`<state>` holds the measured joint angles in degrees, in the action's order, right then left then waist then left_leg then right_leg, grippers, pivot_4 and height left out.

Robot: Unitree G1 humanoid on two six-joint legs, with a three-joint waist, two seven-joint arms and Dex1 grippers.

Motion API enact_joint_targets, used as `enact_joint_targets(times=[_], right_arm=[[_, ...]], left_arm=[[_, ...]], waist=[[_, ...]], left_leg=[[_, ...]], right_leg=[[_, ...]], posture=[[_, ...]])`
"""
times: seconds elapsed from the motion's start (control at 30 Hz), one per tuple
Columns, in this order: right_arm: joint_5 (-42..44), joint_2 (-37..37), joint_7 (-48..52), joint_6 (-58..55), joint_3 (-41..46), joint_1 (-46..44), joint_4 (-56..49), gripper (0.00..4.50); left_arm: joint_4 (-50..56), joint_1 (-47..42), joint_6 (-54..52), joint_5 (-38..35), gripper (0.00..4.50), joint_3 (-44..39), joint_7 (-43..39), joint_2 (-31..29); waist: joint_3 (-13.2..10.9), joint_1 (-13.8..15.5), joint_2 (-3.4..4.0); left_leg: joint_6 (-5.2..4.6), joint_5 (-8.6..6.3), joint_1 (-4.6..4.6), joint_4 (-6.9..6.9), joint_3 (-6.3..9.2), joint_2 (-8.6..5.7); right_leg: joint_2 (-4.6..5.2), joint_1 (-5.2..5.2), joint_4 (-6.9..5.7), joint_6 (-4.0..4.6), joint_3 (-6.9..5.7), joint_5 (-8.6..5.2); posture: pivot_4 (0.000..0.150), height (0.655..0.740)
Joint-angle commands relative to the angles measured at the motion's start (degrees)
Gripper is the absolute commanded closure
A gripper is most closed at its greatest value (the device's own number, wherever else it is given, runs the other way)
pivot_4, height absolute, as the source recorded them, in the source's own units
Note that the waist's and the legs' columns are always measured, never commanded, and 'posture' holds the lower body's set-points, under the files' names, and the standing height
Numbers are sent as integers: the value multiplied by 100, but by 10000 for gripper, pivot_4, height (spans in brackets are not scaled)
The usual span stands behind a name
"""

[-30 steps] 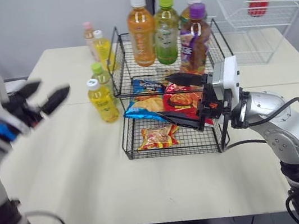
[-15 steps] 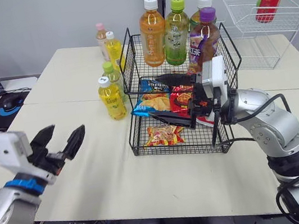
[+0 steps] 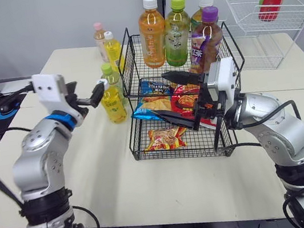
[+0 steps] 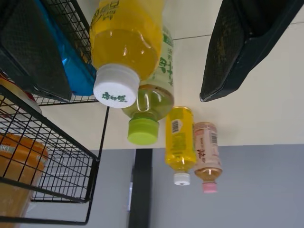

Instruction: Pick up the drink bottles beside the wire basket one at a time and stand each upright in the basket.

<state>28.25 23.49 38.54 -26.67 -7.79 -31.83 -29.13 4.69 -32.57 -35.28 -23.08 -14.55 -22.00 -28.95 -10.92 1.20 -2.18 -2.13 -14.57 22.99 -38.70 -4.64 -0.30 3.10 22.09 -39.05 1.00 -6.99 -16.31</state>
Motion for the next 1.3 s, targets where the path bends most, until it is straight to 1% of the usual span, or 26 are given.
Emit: enact_joint_targets(times=[0.03, 0.23, 0.33, 0.37, 0.5, 0.53, 0.6, 0.63, 0.77, 0.93, 1.03, 1.1, 1.17, 1.23, 1.3], right_arm=[[23, 38, -127, -32, 157, 27, -287, 0], [42, 54, -269, -106, 176, 51, -406, 0], [44, 59, -313, -138, 179, 65, -449, 0], [42, 61, -322, -142, 179, 66, -457, 0], [39, 69, -336, -152, 180, 67, -474, 0], [40, 72, -340, -157, 181, 66, -477, 0], [41, 74, -349, -163, 178, 73, -489, 0], [44, 76, -354, -168, 178, 75, -495, 0], [60, 76, -359, -171, 176, 69, -482, 0], [249, 12, -351, -175, 291, 56, -465, 0], [210, 0, -414, -122, 344, 25, -421, 0], [176, -17, -441, -81, 364, 5, -390, 0], [162, -56, -489, -56, 394, -16, -366, 0], [139, -79, -546, -33, 430, -6, -369, 0], [114, -70, -586, -13, 469, 19, -387, 0]], left_arm=[[-449, -367, 392, 242, 211, 209, -152, -60], [-1069, -699, 766, 576, 211, 504, -260, -17], [-1210, -769, 874, 570, 6045, 529, -347, 44], [-1241, -782, 901, 565, 8629, 528, -367, 58], [-1379, -828, 987, 581, 20164, 525, -426, 82], [-1408, -827, 976, 578, 23872, 511, -417, 87], [-1425, -812, 951, 564, 29737, 483, -404, 98], [-1423, -798, 944, 559, 31462, 470, -403, 95], [-1365, -712, 946, 456, 31444, 338, -459, 48], [-861, -826, 792, -51, 31444, -99, -807, -231], [-459, -1021, 241, -560, 31444, -390, -1260, -821], [-324, -1257, -171, -982, 31444, -566, -1713, -1367], [-373, -1553, -517, -1316, 31444, -648, -2219, -1947], [-596, -2087, -879, -1613, 31444, -671, -2590, -2419], [-870, -2653, -1068, -1763, 31444, -597, -2835, -2695]], waist=[[0, 6, 0], [0, 4, 0], [0, 5, 0], [0, 5, 0], [0, 4, 0], [0, 4, 0], [0, 4, 0], [0, 4, 0], [0, 4, 0], [-8, -6, -1], [-13, -21, -5], [-19, -30, -7], [-26, -43, -10], [-26, -53, -10], [-27, -23, -10]], left_leg=[[0, 0, 0, 0, 0, 0], [0, 0, 3, 0, 0, 0], [0, 0, 4, 1, 1, 0], [0, 0, 5, 1, 1, 0], [0, 0, 4, 1, 1, 0], [0, 0, 5, 1, 1, 0], [0, 0, 5, 1, 1, 1], [0, 0, 5, 2, 1, 0], [0, 0, 5, 2, 1, 0], [0, 0, 16, 3, 2, 2], [1, 0, 28, 3, 3, 2], [1, 1, 36, 3, 3, 1], [1, 1, 43, 2, 5, 2], [1, 1, 46, 2, 4, 1], [1, 1, 49, 0, 5, 0]], right_leg=[[0, 0, 0, 0, 0, 0], [1, 3, 2, 0, 0, 0], [1, 5, 2, 0, 0, 0], [2, 5, 3, 0, 0, 0], [2, 6, 3, 0, 0, 0], [2, 6, 3, 0, 0, 0], [2, 6, 3, 0, 0, 0], [2, 6, 3, 0, 0, 0], [2, 6, 3, -1, 0, 0], [2, 20, 3, 0, -1, 0], [2, 26, 9, 0, -3, 0], [2, 31, 13, 0, -3, 0], [1, 37, 14, 0, -7, -1], [2, 39, 19, 0, -6, -1], [2, 37, 21, -1, -8, -1]], posture=[[1500, 7400], [1500, 7400], [1500, 7400], [1500, 7400], [1500, 7400], [1500, 7400], [1500, 7400], [1500, 7400], [1500, 7400], [1500, 7400], [1500, 7400], [1500, 7400], [1500, 7400], [1500, 7400], [1500, 7400]])
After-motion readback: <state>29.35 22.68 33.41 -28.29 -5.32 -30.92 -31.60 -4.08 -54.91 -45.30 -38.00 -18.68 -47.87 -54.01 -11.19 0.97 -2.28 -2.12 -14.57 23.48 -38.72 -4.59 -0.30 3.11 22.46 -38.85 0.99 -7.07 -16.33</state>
